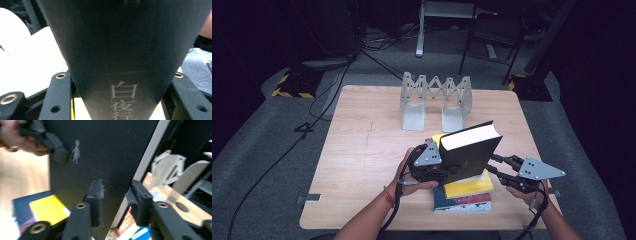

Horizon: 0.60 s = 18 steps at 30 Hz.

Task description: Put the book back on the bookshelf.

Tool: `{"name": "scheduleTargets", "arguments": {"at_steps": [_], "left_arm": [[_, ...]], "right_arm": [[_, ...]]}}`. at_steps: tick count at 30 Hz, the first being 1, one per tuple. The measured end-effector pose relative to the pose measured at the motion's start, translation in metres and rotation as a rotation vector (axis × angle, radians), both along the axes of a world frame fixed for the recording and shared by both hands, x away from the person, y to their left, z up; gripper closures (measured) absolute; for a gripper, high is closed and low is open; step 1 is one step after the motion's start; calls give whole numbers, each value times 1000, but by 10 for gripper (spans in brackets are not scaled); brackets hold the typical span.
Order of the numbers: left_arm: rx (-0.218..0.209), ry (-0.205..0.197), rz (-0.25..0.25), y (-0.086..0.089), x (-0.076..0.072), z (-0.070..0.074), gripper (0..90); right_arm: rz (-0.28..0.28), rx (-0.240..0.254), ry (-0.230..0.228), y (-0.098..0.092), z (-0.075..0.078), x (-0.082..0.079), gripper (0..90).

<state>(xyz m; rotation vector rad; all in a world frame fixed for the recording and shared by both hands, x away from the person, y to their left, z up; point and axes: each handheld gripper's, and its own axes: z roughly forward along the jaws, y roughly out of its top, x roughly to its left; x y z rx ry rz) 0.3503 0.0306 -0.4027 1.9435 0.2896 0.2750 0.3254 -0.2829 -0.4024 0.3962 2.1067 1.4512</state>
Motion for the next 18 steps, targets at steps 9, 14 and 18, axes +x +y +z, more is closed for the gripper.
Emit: {"name": "scheduleTargets", "arguments": {"at_steps": [9, 14, 18], "left_arm": [[-9, -19, 2, -4, -1, 4, 488], [-48, -20, 12, -6, -2, 11, 484], [-77, -30, 20, -8, -2, 18, 478]], "right_arm": [[-38, 56, 83, 4, -1, 14, 437], [-19, 18, 72, 12, -4, 11, 461], [-18, 9, 70, 14, -5, 9, 468]]}}
